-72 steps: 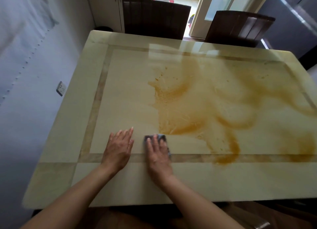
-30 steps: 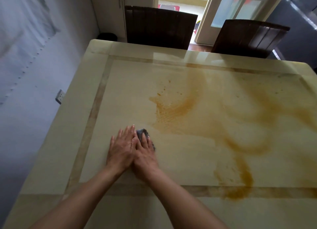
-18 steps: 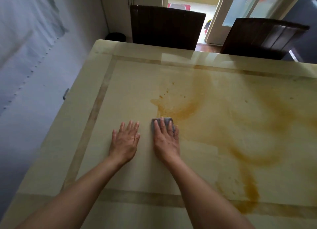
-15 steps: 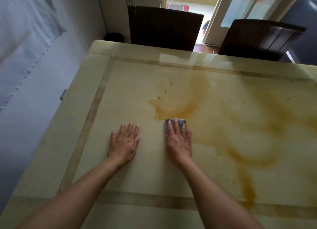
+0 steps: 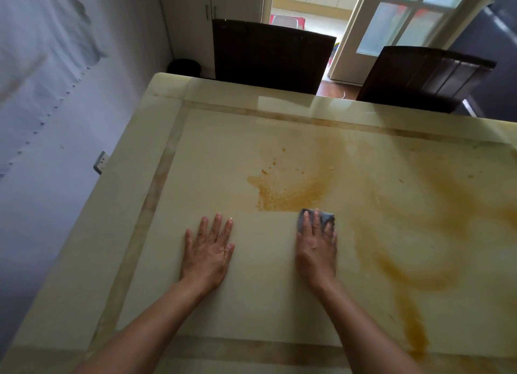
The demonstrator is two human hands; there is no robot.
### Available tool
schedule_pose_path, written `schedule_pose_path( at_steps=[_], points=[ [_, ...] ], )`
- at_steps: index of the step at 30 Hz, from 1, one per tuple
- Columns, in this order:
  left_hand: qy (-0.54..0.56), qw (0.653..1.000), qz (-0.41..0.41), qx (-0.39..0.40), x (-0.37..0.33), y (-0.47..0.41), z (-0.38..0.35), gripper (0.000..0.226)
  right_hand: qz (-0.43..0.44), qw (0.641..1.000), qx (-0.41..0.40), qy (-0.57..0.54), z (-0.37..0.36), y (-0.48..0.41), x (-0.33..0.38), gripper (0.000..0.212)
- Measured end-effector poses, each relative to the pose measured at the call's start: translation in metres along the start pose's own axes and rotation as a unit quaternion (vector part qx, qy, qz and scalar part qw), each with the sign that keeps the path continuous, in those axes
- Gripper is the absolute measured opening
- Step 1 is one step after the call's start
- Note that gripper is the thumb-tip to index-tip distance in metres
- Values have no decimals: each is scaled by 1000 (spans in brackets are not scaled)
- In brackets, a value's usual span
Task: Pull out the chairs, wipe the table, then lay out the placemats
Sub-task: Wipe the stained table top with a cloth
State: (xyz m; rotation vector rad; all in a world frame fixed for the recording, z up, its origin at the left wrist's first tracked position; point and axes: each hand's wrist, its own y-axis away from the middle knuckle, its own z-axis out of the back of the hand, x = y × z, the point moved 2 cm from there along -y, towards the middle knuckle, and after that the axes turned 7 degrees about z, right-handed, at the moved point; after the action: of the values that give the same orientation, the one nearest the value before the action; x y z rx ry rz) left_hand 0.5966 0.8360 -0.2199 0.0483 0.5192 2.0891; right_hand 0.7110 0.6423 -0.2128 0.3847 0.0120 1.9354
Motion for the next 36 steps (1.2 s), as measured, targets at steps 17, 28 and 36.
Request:
schedule_pose_path(
  at_steps=[17, 28, 36],
  points=[
    [-5, 999, 45, -30, 14, -88, 43, 53, 203, 977, 65, 1, -24, -64, 122, 57],
    [5, 998, 50, -23, 5, -95, 38, 53, 0, 1000, 7, 21, 22, -83, -33, 54],
    [22, 998, 48, -32, 7, -93, 38, 53, -44, 999, -2, 5, 19, -82, -29, 53]
  ],
)
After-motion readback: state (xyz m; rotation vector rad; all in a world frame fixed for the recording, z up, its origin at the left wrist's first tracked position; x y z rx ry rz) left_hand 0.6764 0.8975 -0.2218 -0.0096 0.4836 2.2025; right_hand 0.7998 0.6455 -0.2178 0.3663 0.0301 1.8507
